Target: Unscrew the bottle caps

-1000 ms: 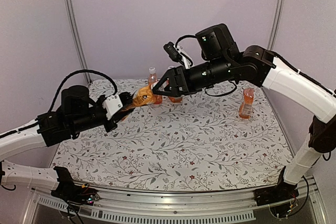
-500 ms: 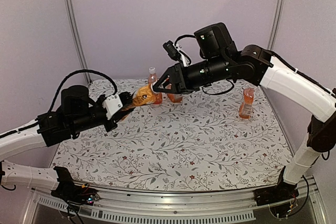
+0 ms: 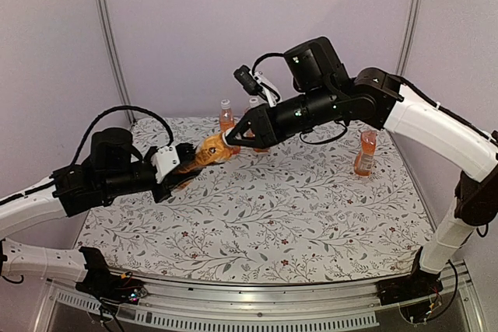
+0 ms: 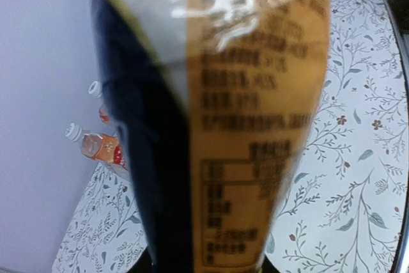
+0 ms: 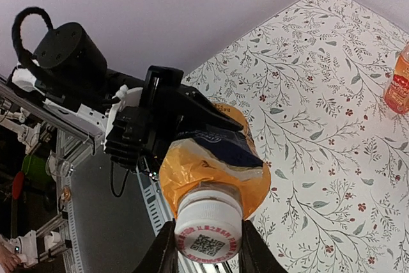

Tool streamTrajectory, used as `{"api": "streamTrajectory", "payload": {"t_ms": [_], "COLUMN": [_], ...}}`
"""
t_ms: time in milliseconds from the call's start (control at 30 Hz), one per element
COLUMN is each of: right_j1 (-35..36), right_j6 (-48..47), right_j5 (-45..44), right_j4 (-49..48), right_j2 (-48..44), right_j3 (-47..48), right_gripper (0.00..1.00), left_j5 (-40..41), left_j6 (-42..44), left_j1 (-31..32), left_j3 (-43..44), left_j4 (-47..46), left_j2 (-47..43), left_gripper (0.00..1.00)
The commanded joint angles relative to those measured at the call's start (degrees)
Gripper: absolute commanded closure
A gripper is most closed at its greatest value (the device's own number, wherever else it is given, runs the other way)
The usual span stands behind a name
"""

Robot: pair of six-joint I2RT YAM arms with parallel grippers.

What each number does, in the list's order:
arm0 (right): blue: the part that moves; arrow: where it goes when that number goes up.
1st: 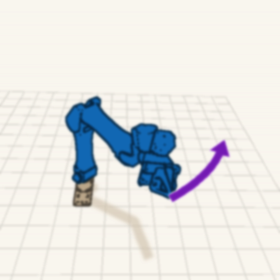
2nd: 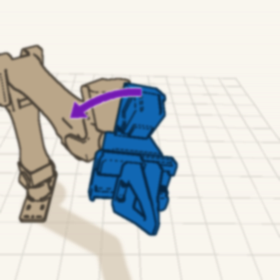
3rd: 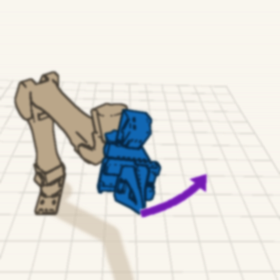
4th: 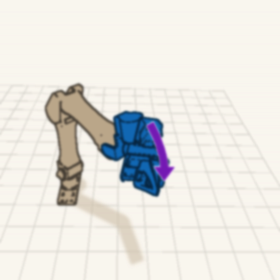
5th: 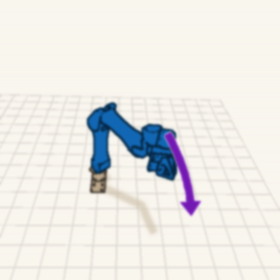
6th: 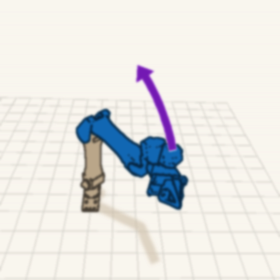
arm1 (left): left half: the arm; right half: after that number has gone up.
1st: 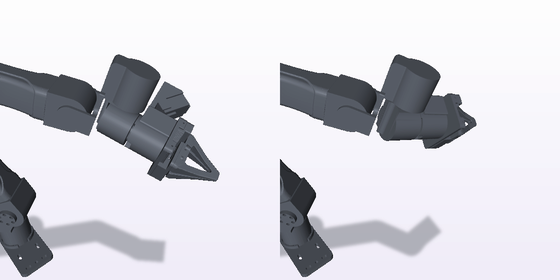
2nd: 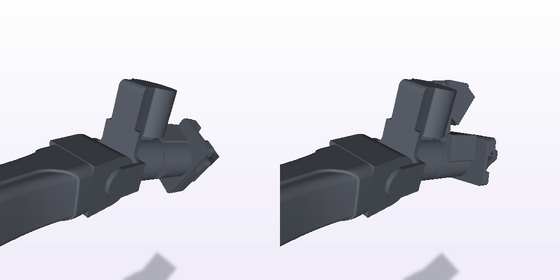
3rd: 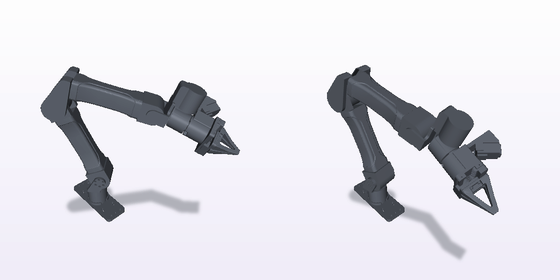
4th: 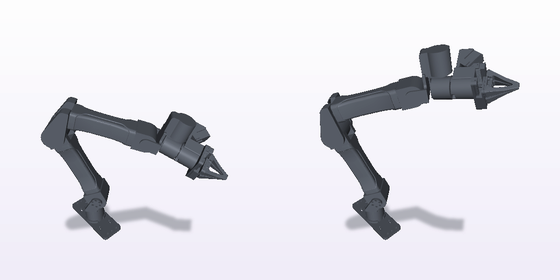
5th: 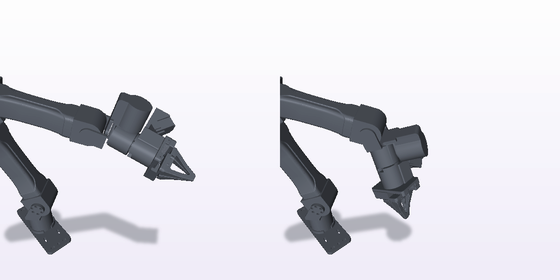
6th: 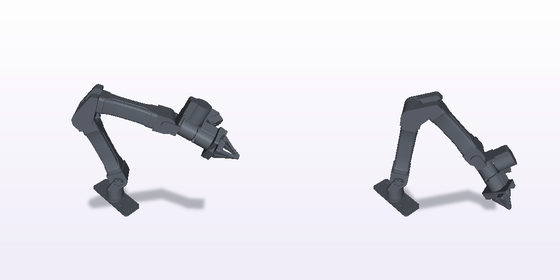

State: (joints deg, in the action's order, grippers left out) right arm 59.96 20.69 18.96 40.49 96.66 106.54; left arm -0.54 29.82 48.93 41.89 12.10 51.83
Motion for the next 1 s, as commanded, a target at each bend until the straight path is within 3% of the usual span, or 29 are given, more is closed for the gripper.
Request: {"api": "streamTrajectory", "payload": {"t_ms": [0,133,233,600,833,867,900,967], "right_j1": [6.58,11.61,12.71,14.80,15.27,15.24,15.27,15.20], "right_j6": [-28.54,-47.86,-55.26,-70.43,-71.58,-71.45,-71.02,-68.98], "right_j5": [-2.10,-10.02,-12.68,-17.69,-16.92,-17.24,-17.69,-18.55], "right_j4": [5.19,9.02,11.50,13.41,12.44,11.54,10.57,8.84], "right_j2": [-3.89,-9.41,-11.49,-16.02,-12.82,-12.64,-12.56,-12.92], "right_j3": [-2.48,-8.25,-9.57,-12.55,-11.24,-11.31,-11.54,-12.20], "right_gripper": [1.00,1.00,1.00,1.00,1.00,0.98,0.85,0.50], "left_j5": [-21.76,-30.79,-32.50,-31.84,-31.91,-31.75,-31.54,-30.76], "left_j6": [-1.17,-0.54,2.04,7.05,5.78,5.44,5.08,3.79], "left_j1": [0.29,0.29,0.20,0.20,0.20,0.20,0.16,0.05], "left_j3": [3.46,4.21,3.95,3.31,3.72,3.77,3.69,3.44], "left_j4": [12.18,19.97,23.60,27.08,25.92,25.64,25.30,23.79], "left_j2": [-0.77,-0.85,-1.12,-1.21,-1.25,-1.37,-1.38,-1.67], "left_gripper": [0.82,0.81,0.82,0.82,0.83,0.83,0.83,0.83]}}
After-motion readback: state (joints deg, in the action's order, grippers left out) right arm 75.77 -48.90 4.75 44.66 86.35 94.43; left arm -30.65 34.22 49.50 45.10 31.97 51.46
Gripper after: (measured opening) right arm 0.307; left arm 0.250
